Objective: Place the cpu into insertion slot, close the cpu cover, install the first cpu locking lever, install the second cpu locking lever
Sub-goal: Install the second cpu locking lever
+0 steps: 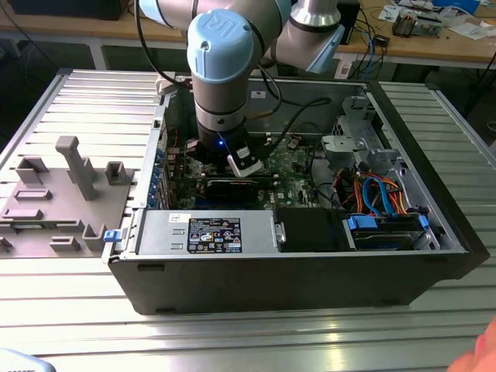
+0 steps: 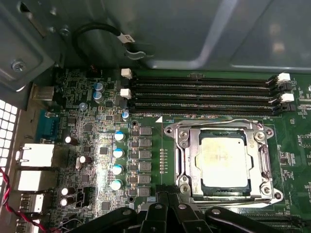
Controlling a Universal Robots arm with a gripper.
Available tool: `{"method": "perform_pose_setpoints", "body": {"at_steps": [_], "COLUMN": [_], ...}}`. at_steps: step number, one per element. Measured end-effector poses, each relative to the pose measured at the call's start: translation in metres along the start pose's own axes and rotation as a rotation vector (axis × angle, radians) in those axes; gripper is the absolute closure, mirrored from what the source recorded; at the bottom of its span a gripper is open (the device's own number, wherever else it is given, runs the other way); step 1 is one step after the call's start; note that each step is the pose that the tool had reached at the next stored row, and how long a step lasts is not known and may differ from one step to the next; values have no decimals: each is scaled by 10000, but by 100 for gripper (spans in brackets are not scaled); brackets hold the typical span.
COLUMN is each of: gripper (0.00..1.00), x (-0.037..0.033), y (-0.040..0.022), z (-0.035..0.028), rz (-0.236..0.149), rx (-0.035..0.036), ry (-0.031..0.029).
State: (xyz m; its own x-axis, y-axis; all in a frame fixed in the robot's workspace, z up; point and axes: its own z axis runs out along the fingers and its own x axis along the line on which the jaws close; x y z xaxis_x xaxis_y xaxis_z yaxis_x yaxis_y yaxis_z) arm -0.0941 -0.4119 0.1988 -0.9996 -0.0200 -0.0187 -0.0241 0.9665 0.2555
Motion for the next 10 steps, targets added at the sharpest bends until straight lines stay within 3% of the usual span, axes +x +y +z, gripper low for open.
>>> {"method": "perform_pose_setpoints", "body": {"at_steps": [1, 3, 5, 9, 10], "gripper": [89, 89, 89, 89, 89], "x": [-5, -78, -151, -301, -371], "y": [3, 19, 28, 56, 72], "z": [-10, -61, -68, -62, -57], "rz": [-1, 4, 11, 36, 54], "rx": [16, 34, 33, 31, 29], "ry": [-2, 15, 48, 146, 206]}}
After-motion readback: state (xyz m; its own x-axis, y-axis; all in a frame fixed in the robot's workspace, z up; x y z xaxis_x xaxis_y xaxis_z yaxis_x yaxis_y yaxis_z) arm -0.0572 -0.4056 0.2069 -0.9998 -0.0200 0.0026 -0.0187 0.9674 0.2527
